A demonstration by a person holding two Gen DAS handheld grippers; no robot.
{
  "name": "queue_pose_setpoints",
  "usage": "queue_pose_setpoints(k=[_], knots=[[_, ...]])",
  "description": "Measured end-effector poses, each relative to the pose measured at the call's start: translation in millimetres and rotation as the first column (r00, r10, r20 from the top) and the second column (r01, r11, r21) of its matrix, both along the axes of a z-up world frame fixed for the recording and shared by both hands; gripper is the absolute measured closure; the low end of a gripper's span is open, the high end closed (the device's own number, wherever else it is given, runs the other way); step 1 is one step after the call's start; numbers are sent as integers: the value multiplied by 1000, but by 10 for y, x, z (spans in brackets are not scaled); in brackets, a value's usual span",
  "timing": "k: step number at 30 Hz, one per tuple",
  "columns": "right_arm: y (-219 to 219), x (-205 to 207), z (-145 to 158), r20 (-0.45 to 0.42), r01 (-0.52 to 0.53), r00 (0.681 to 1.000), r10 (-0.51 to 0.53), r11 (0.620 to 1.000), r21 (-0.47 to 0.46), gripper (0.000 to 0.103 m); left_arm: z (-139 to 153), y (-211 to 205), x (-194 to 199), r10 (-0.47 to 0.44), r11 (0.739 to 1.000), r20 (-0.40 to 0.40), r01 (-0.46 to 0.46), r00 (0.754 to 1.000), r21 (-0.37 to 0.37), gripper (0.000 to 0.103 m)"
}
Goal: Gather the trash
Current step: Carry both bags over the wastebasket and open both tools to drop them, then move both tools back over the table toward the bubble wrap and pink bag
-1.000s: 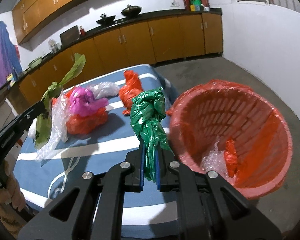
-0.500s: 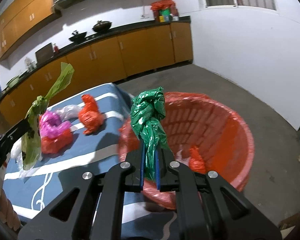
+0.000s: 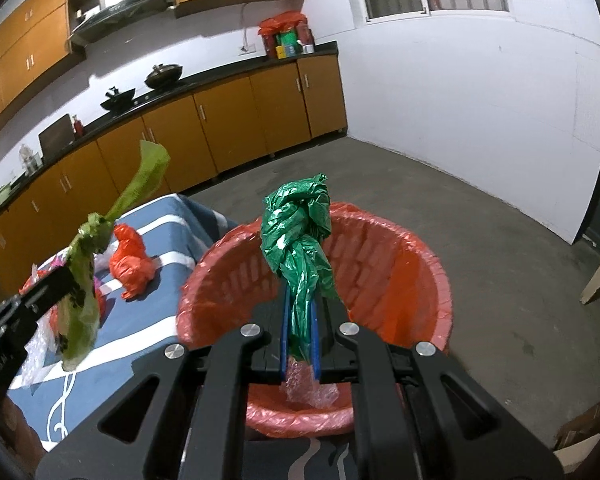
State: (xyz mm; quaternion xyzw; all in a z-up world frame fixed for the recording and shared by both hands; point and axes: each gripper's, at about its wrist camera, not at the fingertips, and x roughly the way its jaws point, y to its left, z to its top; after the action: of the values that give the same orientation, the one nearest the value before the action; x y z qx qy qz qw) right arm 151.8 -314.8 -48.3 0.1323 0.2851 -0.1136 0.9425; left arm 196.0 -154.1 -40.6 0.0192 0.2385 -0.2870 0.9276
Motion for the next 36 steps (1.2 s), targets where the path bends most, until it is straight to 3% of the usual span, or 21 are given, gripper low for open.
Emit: queue_pose_setpoints(k=[20,21,24,25,31,36], knots=[[-293,85,1,35,28,999,-29,999,27,93,-256,-523,207,-88,996,-41,89,995,17,99],[-296,88,6,41,24,999,-25,999,27,90,-277,-543,230,-90,996,-47,91,995,20,99],[-304,77,12,49,29,998,-30,999,22,66,-322,-579,259,-89,995,-63,91,994,28,94],[-311,59,9,53,33,998,-34,999,23,62,-344,-574,273,-83,996,-70,85,994,31,88],[-317,3,-35,27,50,998,-50,999,5,60,-390,-413,305,-27,999,-98,30,995,39,73],[-258,-30,-36,26,62,998,-62,998,-20,45,-398,-114,260,70,996,-94,-65,993,57,62]])
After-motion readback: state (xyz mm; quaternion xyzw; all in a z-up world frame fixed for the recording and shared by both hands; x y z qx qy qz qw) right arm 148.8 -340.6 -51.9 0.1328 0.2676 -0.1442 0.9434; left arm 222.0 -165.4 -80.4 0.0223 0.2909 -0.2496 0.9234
